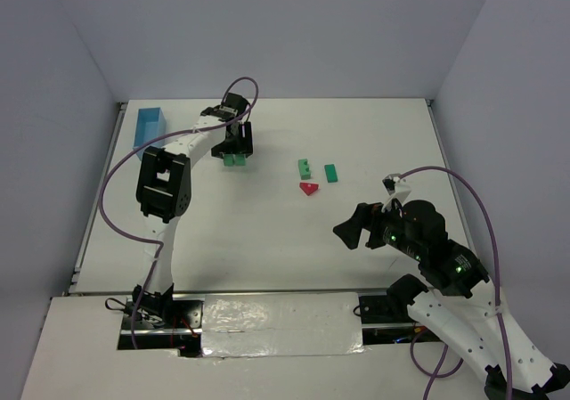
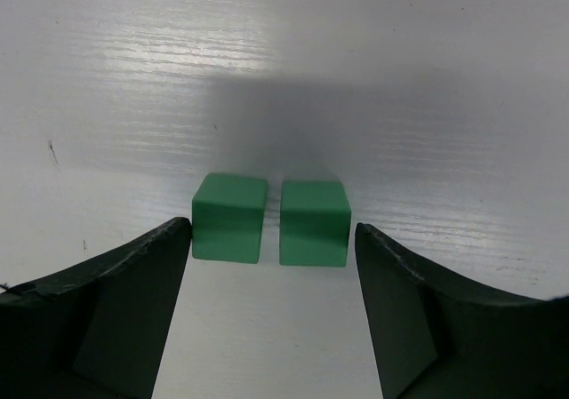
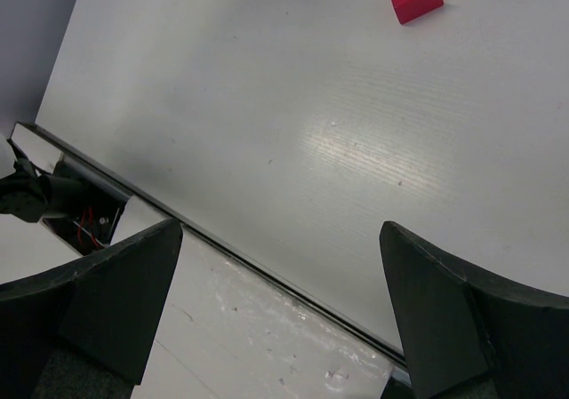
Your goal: Build the wood block tower
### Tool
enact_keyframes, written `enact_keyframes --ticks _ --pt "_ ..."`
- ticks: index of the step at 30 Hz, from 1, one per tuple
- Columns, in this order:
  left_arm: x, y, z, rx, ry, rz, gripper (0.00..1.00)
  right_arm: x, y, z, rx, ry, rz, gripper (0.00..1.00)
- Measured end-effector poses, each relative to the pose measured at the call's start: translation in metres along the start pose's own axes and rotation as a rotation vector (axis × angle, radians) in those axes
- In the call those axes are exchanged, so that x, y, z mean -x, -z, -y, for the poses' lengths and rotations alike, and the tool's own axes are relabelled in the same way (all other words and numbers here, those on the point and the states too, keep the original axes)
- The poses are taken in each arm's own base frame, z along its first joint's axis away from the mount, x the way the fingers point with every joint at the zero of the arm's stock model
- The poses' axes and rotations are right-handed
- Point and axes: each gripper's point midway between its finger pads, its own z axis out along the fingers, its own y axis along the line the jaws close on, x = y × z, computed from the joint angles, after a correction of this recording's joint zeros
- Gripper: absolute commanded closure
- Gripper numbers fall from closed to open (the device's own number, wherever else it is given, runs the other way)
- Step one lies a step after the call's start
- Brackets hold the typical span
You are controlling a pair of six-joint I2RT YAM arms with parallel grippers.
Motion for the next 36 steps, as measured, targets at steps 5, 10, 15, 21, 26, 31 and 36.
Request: enact_keyframes --ticks 5,10,15,21,26,31,36 --pt "0.000 0.000 0.000 0.000 0.002 0.001 0.14 0.000 0.000 0.000 -0.001 0.000 -0.002 0.00" --pt "-0.004 -0.002 -0.001 0.004 0.008 -0.008 0.13 -0.001 -0.001 0.000 -0.003 -0.001 -0.005 0.00" --pt "-0.012 -0.005 -0.002 0.012 0.024 -0.027 0.13 -0.001 -0.001 0.000 -0.003 -0.001 -0.005 0.00" --pt "-0.014 -0.007 -0.002 0.011 0.028 -0.031 0.14 -0.001 -0.001 0.001 -0.003 -0.001 -0.006 0.00" --pt "-0.014 -0.007 -0.002 0.011 0.028 -0.031 0.16 -0.001 -0.001 0.001 -0.003 -0.001 -0.006 0.00" --pt "-0.014 -0.007 -0.002 0.009 0.028 -0.031 0.20 -0.001 -0.001 0.001 -0.003 -0.001 -0.006 0.00" --pt "-0.014 -0.007 -0.001 0.006 0.029 -0.032 0.21 -0.001 -0.001 0.000 -0.003 -0.001 -0.005 0.00"
